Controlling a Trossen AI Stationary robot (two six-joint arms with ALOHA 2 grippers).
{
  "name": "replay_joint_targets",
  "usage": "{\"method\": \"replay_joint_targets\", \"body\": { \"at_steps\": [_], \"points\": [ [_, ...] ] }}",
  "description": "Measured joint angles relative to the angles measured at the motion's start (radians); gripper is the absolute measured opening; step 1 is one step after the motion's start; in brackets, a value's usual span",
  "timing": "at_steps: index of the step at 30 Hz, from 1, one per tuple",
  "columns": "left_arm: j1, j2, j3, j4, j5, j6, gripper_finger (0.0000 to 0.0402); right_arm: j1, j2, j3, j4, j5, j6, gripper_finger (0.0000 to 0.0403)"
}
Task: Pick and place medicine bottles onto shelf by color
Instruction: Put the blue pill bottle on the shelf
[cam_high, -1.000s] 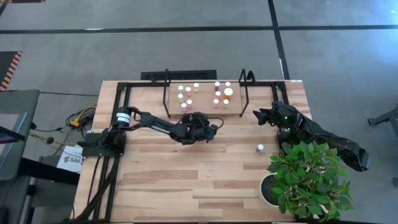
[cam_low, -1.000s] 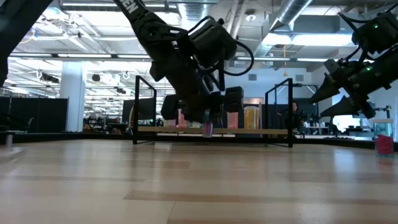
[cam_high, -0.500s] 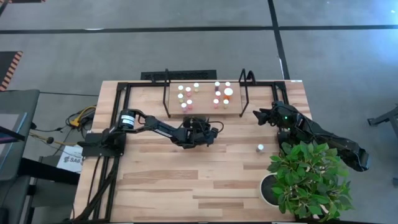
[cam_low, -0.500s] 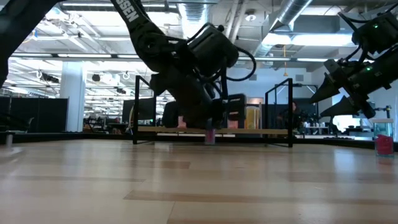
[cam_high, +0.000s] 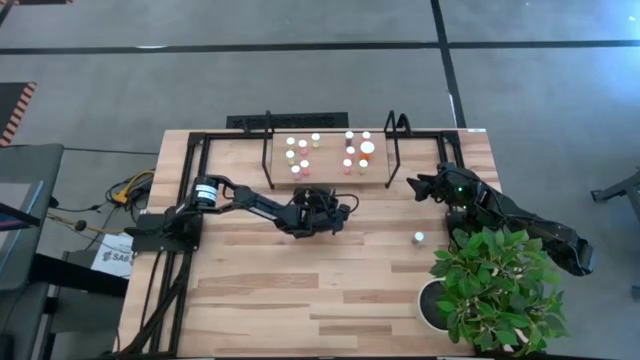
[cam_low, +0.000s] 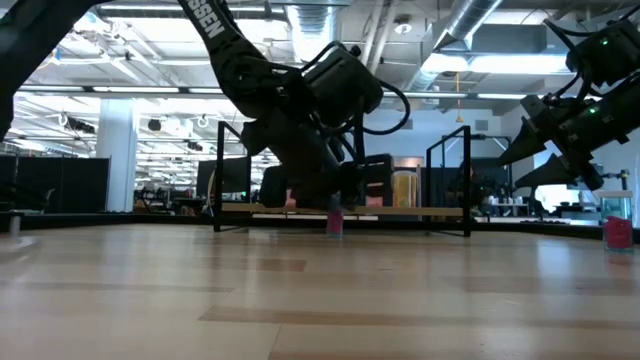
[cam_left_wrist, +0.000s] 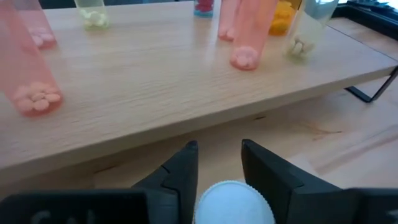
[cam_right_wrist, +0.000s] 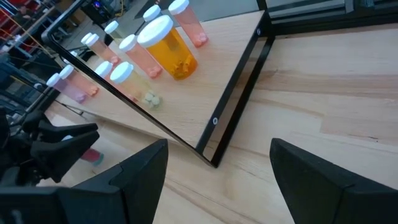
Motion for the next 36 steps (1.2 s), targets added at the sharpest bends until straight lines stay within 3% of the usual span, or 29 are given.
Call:
{"method": "replay_joint_targets", "body": {
  "at_steps": [9,22,30,36],
  "points": [
    [0.000,-0.028,0.000,0.008,0.018,0.017,0.0149,0.000,0.000,0.000,0.001,0.000,0.000,0.0305],
    [0.007,-0.164,0.000,-0.099,0.112,0.085,0.0138,0.000,0.000,0.000,0.001,0.000,0.000,0.0305],
    [0.041,-0.278,0.024,-0.191,0.365,0.175,0.0137,0.000,0.000,0.000,0.001,0.000,0.000,0.0305],
    [0.127,-0.279,0.179,-0.437,0.582,-0.002,0.0137,0.000,0.000,0.000,0.001,0.000,0.000,0.0305]
  ]
}}
